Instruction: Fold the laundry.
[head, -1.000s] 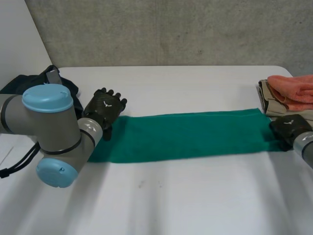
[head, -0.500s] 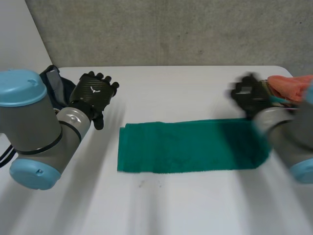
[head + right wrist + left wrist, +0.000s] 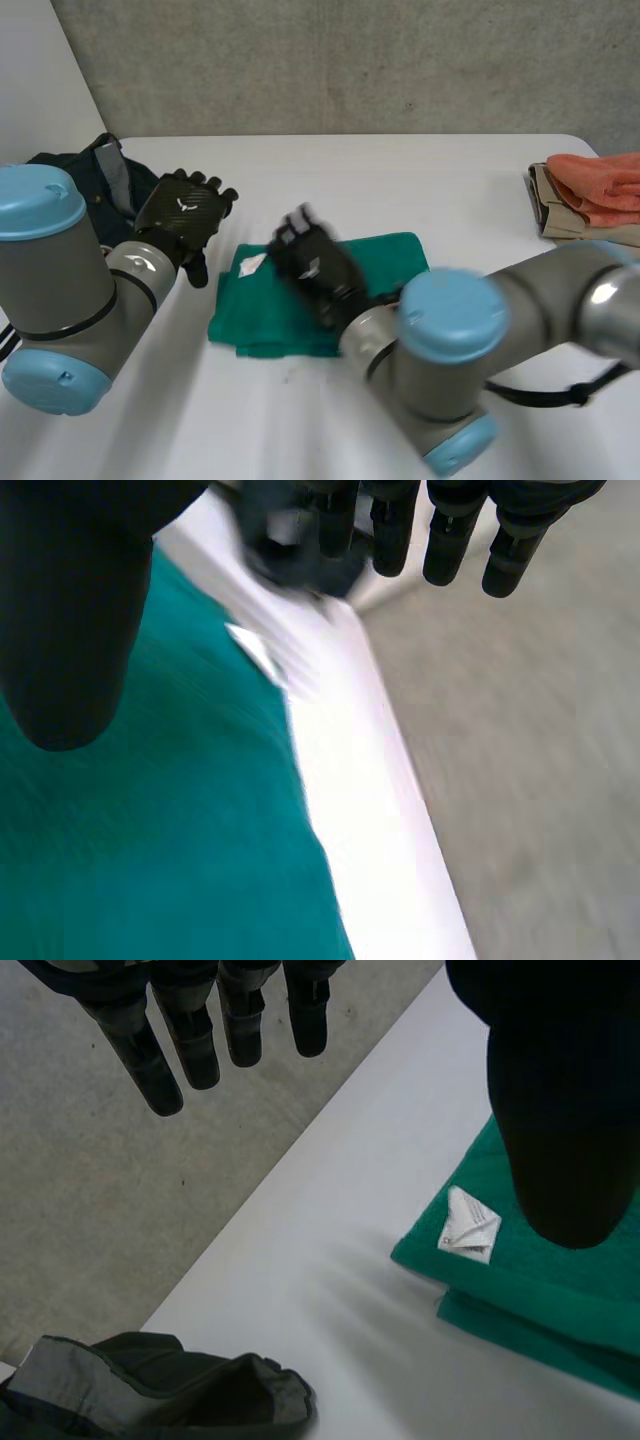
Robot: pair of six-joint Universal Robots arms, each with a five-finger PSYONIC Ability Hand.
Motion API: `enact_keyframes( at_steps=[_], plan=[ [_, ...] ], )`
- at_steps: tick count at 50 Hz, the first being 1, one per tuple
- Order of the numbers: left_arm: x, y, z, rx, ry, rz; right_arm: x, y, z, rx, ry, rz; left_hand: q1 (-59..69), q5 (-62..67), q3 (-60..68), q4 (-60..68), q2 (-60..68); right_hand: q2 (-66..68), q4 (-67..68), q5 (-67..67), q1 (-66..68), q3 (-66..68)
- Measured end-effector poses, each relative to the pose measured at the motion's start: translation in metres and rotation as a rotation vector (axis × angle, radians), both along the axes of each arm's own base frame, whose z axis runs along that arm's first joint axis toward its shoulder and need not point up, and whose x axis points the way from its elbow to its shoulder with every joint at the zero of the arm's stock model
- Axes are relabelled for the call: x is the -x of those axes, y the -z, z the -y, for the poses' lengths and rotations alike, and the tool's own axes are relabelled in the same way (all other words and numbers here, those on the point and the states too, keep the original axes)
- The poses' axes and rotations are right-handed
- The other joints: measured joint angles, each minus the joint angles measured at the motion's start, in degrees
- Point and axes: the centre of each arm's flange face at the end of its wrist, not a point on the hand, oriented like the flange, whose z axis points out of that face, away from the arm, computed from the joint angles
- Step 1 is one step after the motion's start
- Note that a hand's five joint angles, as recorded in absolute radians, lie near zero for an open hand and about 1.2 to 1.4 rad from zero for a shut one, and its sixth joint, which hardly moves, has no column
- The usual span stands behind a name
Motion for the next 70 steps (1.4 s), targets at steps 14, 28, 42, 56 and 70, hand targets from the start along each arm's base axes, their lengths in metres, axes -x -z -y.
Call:
enact_keyframes(
  at_steps=[14,28,42,56,70],
  plan=[
    [0.016,-0.008,-0.009,0.032,0.051,-0.016,0.114,0.023,0.060,-0.384,0.436,-0.032,0.0,0.0,0.0,0.0,0.0,52.2,50.9,49.9,49.5,51.1],
    [0.015,-0.013,-0.013,0.042,0.047,-0.019,0.054,-0.030,0.049,0.024,0.263,0.016,0.0,0.0,0.0,0.0,0.0,55.7,56.3,54.5,49.8,55.8],
    [0.001,-0.023,-0.008,0.035,-0.009,-0.082,0.001,0.016,-0.039,-0.190,-0.156,-0.025,0.0,0.0,0.0,0.0,0.0,1.4,2.2,1.1,0.3,2.0],
    [0.059,-0.016,-0.025,-0.085,0.116,-0.317,0.061,-0.043,0.066,-0.590,0.240,0.423,0.0,0.0,0.0,0.0,0.0,0.0,0.0,0.0,0.0,0.0],
    [0.067,0.077,-0.038,-0.334,-0.094,-0.153,0.049,0.018,0.076,-0.832,0.275,0.198,0.0,0.0,0.0,0.0,0.0,0.0,0.0,0.0,0.0,0.0]
  ],
)
